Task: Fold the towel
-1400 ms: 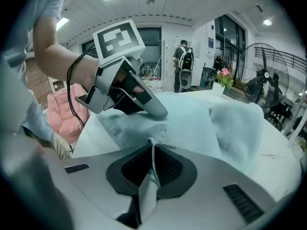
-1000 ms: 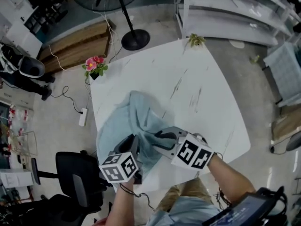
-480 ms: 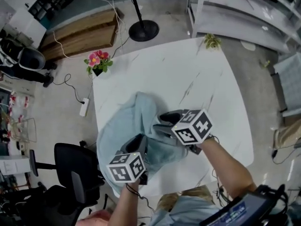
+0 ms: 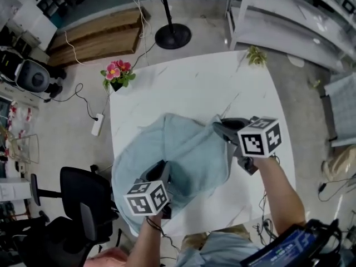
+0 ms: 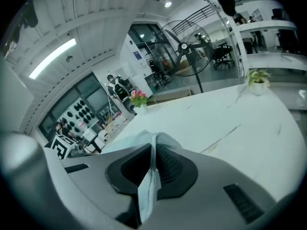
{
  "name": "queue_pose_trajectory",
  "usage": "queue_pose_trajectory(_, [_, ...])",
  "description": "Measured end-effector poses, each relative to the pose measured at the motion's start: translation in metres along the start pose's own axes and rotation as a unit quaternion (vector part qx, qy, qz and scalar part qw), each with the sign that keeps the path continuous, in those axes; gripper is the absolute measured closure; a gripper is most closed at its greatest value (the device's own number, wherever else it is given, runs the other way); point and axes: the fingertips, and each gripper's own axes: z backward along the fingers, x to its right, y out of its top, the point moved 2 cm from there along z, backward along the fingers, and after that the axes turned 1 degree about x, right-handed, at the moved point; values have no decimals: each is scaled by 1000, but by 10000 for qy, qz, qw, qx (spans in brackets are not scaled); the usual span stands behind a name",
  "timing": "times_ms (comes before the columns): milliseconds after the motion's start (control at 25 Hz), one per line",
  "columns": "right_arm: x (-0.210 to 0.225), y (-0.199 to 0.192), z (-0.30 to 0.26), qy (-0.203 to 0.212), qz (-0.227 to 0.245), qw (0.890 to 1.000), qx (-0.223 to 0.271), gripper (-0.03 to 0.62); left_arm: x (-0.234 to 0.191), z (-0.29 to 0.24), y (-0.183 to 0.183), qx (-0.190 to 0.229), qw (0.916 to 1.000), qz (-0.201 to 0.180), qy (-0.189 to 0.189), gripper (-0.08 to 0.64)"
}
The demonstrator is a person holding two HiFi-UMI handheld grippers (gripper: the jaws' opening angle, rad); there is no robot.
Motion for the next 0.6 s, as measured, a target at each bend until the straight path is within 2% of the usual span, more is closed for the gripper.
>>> queue_pose_trajectory(200, [43, 21, 35, -586, -255, 9970, 432, 553, 5, -2, 3, -1, 10000, -6, -67, 494])
queue_pose_trajectory(320, [47, 36, 46, -842, -134, 9943, 642, 554, 5, 3, 7, 92, 9999, 28, -94, 494])
queue_pose_trajectory(440, [18, 58, 41, -885, 526, 9914, 804, 554, 3, 15, 12, 226, 9997, 52, -92, 494])
queue_pose_trajectory(520, [-20, 66, 28, -780, 1123, 9872, 817, 553, -3, 29, 12, 335, 9994, 94, -71, 494])
queue_pose_trajectory(600, [-68, 64, 10, -590, 1846, 9783, 737, 552, -13, 48, 11, 474, 9987, 158, -12, 494])
